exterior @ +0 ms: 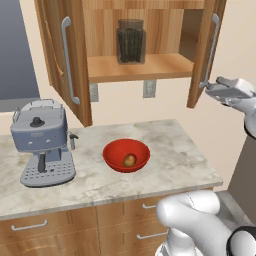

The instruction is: Open the cabinet. Pick the apple and mango from the cabinet and place them into the bowl. Then close the cabinet.

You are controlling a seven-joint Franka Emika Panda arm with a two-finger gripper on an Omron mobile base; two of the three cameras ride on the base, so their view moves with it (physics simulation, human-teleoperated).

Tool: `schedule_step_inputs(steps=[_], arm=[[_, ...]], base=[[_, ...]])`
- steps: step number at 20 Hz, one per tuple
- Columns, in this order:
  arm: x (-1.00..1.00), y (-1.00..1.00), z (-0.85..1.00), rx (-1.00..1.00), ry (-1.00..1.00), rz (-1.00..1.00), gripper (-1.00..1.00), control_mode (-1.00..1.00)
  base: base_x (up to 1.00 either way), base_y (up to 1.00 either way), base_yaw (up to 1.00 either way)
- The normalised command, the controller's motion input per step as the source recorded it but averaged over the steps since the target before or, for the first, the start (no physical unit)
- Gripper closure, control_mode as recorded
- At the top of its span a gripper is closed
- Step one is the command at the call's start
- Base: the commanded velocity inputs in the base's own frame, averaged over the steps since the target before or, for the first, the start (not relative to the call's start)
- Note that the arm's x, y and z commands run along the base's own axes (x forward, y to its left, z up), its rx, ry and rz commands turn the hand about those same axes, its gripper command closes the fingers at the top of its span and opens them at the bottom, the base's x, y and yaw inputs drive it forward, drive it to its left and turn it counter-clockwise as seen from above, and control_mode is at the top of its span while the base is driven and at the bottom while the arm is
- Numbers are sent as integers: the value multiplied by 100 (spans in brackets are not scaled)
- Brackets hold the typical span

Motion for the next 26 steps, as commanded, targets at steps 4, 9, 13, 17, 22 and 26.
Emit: schedule_step_inputs(steps=[4,9,13,17,22,26], arm=[[42,34,27,0,-5,8,-100,-100],[41,34,45,0,16,-7,-100,-100],[21,19,27,0,31,-31,-100,-100],[34,16,1,0,25,-35,-100,-100],[74,10,0,0,26,-24,-100,-100],[90,0,0,0,24,-15,-100,-100]], base=[[0,0,0],[0,0,0],[0,0,0],[0,0,0],[0,0,0],[0,0,0]])
